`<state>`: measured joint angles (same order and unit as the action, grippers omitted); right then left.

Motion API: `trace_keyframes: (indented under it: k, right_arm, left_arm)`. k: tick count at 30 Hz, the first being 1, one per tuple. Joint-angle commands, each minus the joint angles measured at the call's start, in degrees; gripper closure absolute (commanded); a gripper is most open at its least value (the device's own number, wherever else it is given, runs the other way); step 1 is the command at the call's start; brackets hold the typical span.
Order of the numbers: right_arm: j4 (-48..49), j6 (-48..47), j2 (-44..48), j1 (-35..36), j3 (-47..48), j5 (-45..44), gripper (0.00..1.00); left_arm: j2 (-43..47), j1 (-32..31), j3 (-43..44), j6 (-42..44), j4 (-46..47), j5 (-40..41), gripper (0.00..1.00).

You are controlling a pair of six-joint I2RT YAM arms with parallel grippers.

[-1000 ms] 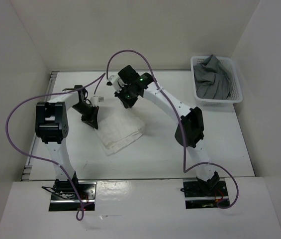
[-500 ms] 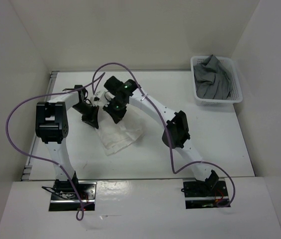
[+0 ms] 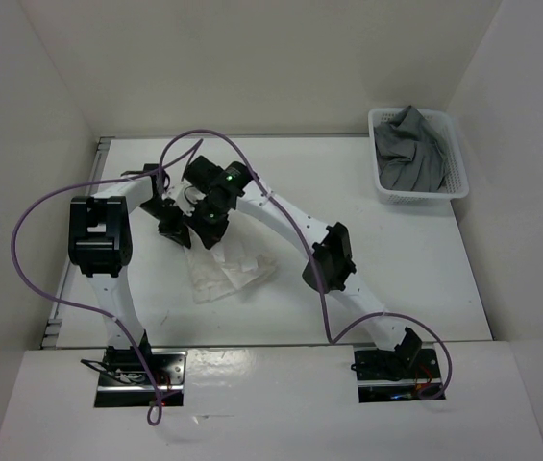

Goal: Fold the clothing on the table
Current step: Fold the skirt

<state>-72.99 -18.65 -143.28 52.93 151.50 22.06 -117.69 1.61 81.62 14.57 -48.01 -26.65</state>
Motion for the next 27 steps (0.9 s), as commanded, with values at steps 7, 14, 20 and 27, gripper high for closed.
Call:
trace_keyframes:
  k: [7,14,20,27]
  right_arm:
    - [0.4,1.8,-6.0,0.8,9.4,5.6,0.83]
    - [1.5,1.2,-7.7,0.8,15.7,11.1,0.64]
    - [-0.2,-1.3,-3.5,0.8,15.8,11.2,0.45]
    - [-1.4,-3.8,8.1,-4.5,6.5,9.5,0.31]
  left_arm:
    - [-0.6,-0.3,-2.8,0.3,4.5,1.2,0.96]
    - [0.4,-0.3,-3.8,-0.2,4.5,0.6,0.96]
    - [1.5,-0.3,-4.4,-0.2,4.5,0.6,0.90]
    - [3.5,3.3,-4.4,0.9,3.4,-1.1,0.67]
